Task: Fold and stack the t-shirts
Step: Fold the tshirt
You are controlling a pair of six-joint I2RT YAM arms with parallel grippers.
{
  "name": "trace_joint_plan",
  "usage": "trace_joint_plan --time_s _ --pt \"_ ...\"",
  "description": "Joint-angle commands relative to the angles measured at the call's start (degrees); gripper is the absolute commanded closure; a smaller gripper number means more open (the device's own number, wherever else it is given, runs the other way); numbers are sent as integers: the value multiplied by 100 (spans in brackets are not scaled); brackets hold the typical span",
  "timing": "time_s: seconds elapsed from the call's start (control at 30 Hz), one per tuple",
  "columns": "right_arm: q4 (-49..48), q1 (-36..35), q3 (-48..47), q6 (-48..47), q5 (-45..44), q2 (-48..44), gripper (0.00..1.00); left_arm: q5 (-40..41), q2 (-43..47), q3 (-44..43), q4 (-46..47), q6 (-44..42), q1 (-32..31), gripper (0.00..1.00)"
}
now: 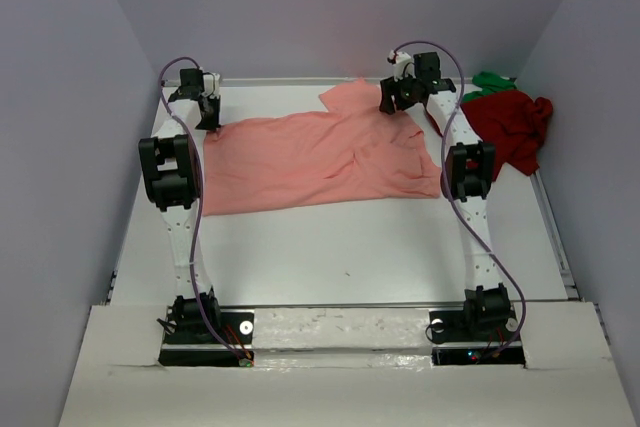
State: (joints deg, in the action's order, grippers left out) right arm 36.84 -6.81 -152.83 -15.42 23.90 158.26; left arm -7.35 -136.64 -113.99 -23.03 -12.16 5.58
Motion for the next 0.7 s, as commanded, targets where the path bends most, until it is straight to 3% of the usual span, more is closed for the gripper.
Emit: trace_joint_plan --time_s 0.0,0.17,0.47,0.67 --pt "-247 30 -159 4 62 -31 34 -108 410 -9 -255 -58 -49 100" --pt "-247 30 -106 -23 27 -40 41 -99 436 44 -246 -76 -66 100" --pt "-239 30 -220 -31 -105 39 83 -99 498 237 -167 -102 -75 100" --pt "-221 30 -203 -84 -158 13 100 -91 498 273 -141 -111 -101 100"
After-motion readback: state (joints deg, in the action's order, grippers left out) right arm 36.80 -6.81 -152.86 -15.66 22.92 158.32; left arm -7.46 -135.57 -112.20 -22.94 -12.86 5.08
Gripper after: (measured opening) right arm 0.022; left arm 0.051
